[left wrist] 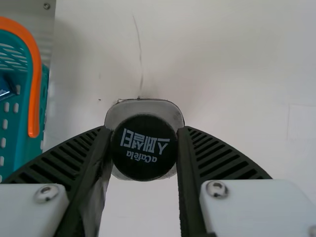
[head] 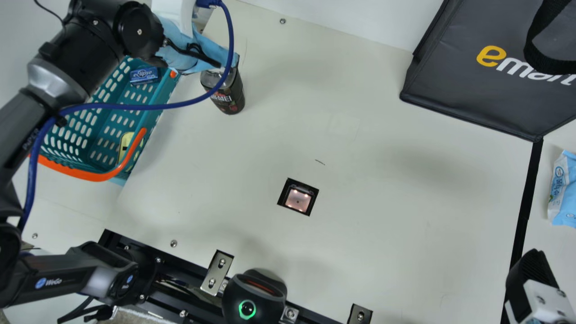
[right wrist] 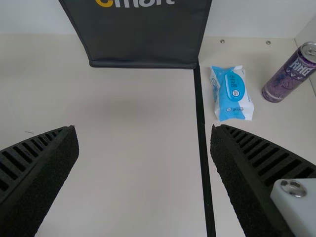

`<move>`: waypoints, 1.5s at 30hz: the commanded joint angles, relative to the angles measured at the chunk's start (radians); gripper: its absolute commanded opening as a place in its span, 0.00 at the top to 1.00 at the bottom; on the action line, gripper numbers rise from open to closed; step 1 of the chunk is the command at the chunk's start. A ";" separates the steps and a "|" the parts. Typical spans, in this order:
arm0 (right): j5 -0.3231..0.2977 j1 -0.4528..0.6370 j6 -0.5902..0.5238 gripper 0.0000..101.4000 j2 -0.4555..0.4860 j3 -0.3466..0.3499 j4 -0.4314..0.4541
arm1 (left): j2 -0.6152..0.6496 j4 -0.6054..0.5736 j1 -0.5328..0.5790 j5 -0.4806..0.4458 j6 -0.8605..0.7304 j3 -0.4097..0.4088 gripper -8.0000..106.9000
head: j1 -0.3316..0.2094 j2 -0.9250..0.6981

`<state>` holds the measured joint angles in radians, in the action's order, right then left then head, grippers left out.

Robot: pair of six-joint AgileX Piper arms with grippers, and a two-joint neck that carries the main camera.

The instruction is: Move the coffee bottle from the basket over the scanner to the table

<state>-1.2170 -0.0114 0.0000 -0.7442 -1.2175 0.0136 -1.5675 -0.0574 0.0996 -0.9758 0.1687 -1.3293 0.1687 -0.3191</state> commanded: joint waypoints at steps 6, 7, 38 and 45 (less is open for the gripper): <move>0.000 0.000 0.000 0.06 0.000 0.000 0.000 | 0.051 -0.039 -0.018 0.064 -0.032 0.032 0.33 | -0.030 -0.002; 0.000 0.000 0.000 0.06 0.000 0.000 0.000 | 0.065 -0.040 -0.021 0.072 -0.036 0.041 0.30 | -0.030 -0.002; -0.001 0.000 0.000 0.06 0.000 0.000 0.000 | 0.611 -0.135 -0.245 -0.067 -0.221 0.155 0.15 | -0.030 0.021; -0.001 0.000 0.000 0.06 0.000 0.000 0.000 | 0.631 -0.133 -0.248 -0.067 -0.223 0.156 0.15 | -0.030 0.184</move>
<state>-1.2180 -0.0114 0.0000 -0.7442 -1.2175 0.0136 -0.9365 -0.1901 -0.1479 -1.0446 -0.0548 -1.1731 0.1687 -0.2025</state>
